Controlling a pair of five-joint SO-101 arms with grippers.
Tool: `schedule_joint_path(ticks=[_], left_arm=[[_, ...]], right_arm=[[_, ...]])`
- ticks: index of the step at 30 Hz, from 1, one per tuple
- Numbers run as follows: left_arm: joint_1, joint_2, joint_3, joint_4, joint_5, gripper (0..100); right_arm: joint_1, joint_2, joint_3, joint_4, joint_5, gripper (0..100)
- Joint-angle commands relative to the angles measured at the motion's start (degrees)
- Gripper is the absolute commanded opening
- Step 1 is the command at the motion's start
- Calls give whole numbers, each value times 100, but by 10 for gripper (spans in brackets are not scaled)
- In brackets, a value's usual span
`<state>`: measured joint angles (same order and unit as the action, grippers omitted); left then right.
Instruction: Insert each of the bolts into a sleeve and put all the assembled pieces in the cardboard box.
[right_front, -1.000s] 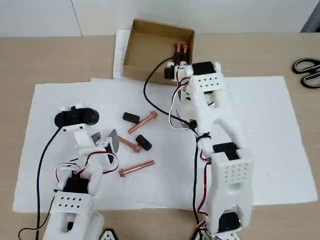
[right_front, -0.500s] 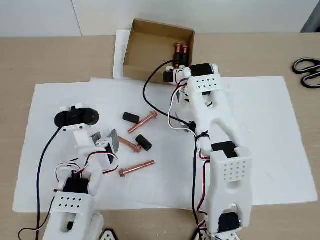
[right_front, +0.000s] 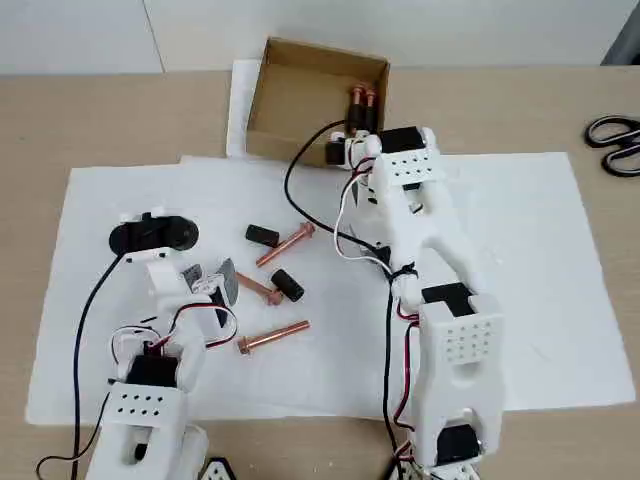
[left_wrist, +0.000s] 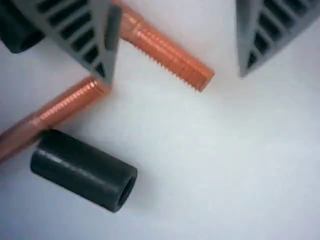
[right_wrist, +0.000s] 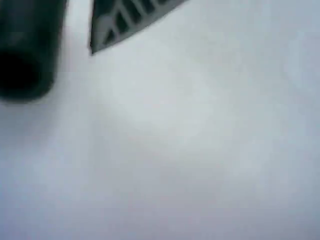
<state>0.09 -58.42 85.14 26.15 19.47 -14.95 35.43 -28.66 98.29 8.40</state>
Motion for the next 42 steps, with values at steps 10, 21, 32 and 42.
schedule_joint_path(ticks=[10, 21, 32, 42], left_arm=[[35, -105, -48, -9, -26, 156], [35, -105, -48, -9, -26, 156], [35, -105, -48, -9, -26, 156], [35, -105, -154, 176, -88, 158]], right_arm=[[-4, -13, 9, 13, -26, 177], [22, 629, 9, -31, -44, 176], [207, 629, -18, -31, -62, 2], [840, -488, -132, 92, -18, 4]])
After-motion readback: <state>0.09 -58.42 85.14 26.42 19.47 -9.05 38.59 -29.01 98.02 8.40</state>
